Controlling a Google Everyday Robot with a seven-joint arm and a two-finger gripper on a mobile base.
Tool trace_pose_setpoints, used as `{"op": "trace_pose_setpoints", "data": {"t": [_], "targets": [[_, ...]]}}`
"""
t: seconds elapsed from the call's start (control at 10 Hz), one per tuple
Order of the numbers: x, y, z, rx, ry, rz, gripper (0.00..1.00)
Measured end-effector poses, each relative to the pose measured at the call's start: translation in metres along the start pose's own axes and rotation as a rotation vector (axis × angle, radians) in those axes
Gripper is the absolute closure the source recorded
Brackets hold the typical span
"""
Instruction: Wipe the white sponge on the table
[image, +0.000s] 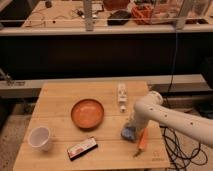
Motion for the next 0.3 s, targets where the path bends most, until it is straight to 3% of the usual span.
{"op": "trace_pose_setpoints", "data": {"t": [0.3], "targets": [[-0.024,-0.045,0.001,0.005,0.006,-0.108,0.86]]}}
